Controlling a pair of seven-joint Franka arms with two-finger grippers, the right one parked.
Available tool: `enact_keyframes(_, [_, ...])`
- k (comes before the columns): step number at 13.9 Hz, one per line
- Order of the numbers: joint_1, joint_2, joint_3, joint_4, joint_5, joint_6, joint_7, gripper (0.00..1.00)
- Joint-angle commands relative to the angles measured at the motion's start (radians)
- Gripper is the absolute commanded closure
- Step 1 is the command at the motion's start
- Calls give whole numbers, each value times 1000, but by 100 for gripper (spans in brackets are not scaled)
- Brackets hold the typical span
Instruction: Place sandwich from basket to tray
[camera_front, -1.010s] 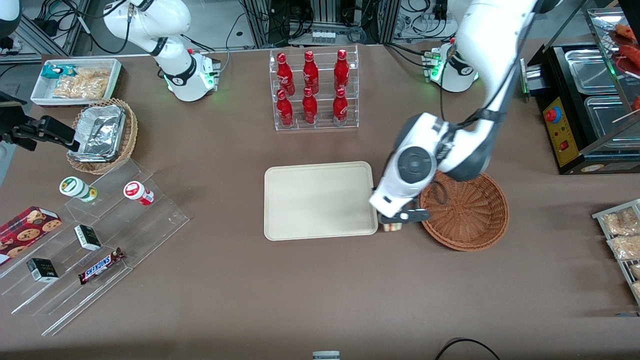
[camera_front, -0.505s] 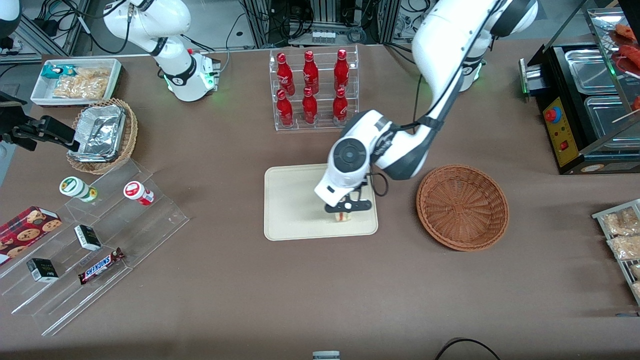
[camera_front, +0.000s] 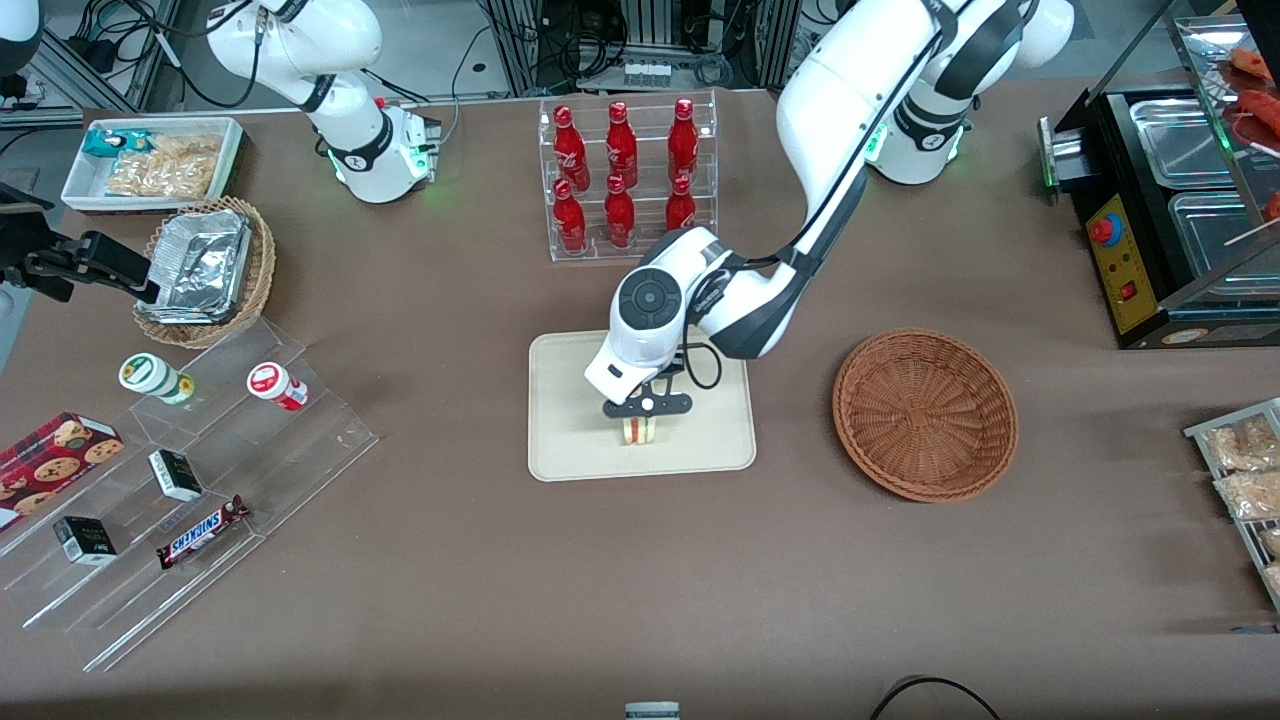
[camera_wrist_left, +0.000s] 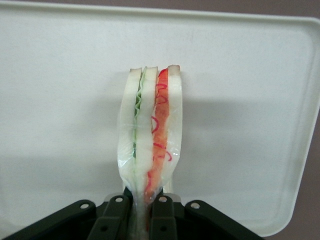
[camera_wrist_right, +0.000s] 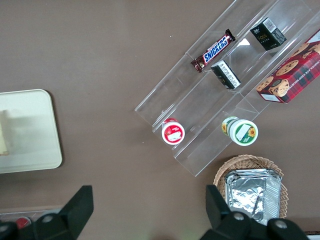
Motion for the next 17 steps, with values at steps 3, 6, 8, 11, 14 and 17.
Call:
enact_keyframes(3, [-9,9,11,42,-11,-2,-18,0])
enact_keyframes(6, [14,-73,17,29,-6,-51,-14,0])
enact_keyframes(8, [69,-136,17,28,2,-157,-3,0])
enact_keyframes(11, [149,-204,20,20,6,-307,101,0])
enact_keyframes(14, [256,-253,28,-6,8,-420,94,0])
enact_keyframes(17, [345,-314,29,-72,11,-426,168,0])
